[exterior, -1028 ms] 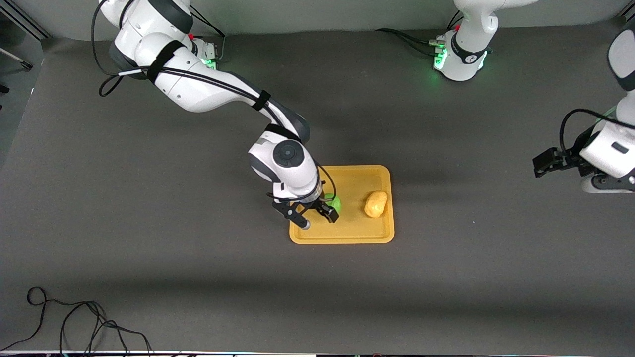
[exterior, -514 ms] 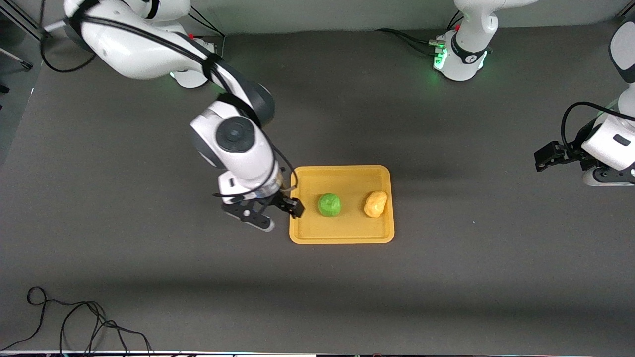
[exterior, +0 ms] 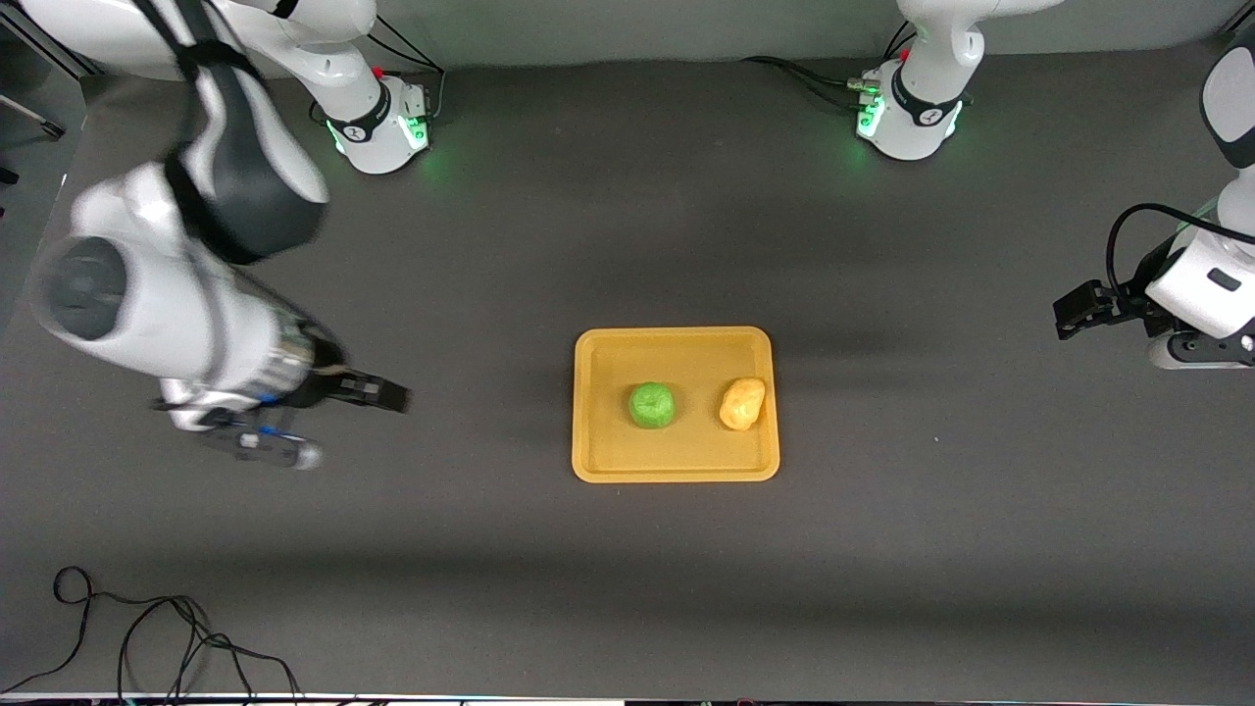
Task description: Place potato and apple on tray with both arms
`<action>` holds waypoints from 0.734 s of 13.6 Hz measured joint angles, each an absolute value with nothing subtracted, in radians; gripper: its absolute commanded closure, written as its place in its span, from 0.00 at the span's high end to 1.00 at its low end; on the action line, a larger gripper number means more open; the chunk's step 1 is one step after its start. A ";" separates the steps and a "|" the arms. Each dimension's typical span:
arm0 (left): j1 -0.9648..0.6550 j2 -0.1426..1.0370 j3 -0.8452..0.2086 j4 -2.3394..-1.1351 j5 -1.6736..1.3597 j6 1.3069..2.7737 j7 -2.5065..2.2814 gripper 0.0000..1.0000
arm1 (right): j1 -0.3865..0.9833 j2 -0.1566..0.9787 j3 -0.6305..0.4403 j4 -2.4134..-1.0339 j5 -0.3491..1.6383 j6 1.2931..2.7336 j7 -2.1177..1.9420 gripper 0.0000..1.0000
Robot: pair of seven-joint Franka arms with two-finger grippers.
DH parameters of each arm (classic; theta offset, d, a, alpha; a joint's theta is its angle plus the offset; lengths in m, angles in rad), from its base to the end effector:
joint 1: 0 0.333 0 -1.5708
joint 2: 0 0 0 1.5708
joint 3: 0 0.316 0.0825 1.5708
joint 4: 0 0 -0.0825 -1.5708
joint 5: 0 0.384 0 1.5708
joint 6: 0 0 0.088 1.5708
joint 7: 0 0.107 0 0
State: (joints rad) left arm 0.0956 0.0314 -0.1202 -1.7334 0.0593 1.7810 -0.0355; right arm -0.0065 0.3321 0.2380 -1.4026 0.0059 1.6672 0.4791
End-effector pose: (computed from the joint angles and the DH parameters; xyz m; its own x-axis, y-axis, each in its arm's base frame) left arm 0.5748 -0.0082 0.5479 0.9998 -0.0014 0.0180 -0.0004 -0.9986 -0.0538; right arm 0.6397 0.1285 0.5161 0.9633 -0.2527 -0.0901 -0.2575 -0.9652 -0.0463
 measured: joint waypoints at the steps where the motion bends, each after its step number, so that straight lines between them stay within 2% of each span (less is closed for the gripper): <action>1: 0.096 0.031 -0.120 -1.734 0.059 1.781 -0.035 1.00 | -0.009 0.294 0.182 -1.408 0.009 1.635 0.441 1.00; 6: 0.097 0.031 -0.120 -1.734 0.058 1.782 -0.035 1.00 | 0.019 0.145 -0.032 -1.485 0.006 1.579 0.251 1.00; 10: 0.097 0.031 -0.120 -1.734 0.058 1.782 -0.035 1.00 | 0.038 0.132 -0.054 -1.459 0.004 1.521 0.234 1.00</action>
